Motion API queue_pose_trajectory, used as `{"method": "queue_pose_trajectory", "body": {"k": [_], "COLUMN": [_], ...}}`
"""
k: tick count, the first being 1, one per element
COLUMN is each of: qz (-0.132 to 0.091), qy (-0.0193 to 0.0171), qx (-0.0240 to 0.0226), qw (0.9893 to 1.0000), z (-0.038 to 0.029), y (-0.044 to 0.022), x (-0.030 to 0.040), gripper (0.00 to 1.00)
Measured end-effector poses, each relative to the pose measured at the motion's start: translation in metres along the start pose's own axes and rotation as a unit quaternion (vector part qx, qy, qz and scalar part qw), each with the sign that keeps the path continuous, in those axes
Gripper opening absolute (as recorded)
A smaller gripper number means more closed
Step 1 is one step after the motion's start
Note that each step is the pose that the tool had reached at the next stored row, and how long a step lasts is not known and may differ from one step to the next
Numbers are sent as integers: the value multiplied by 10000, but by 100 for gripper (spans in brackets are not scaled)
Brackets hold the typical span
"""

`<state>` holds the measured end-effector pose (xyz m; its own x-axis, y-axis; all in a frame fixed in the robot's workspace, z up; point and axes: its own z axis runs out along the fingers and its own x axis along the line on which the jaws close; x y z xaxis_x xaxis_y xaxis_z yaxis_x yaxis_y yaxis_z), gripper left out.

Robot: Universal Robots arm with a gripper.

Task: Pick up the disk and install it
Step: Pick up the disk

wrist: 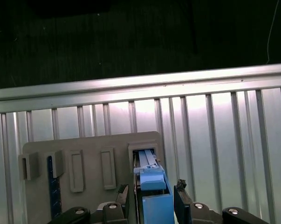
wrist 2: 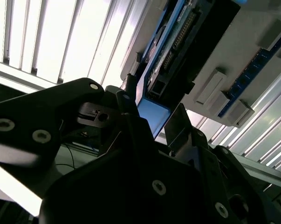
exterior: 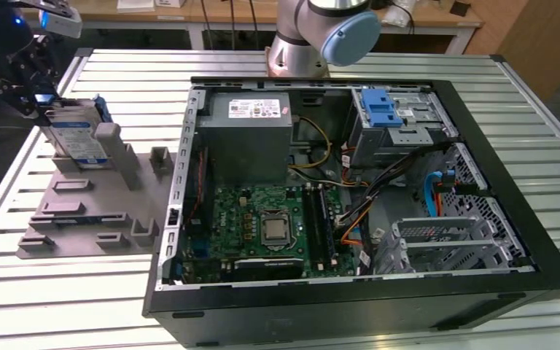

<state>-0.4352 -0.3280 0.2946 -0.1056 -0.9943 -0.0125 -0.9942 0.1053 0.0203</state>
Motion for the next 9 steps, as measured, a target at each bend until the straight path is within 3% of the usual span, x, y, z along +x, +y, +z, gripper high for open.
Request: {"method": "queue_pose_trajectory", "body": {"k": [8,9], "qz": [0,0], "qy": [1,1], "qx": [-1,0], "qw": [10000,10000], "z": [30,30], "y": [0,-1], "x": [1,0], "gripper": [49,42]}}
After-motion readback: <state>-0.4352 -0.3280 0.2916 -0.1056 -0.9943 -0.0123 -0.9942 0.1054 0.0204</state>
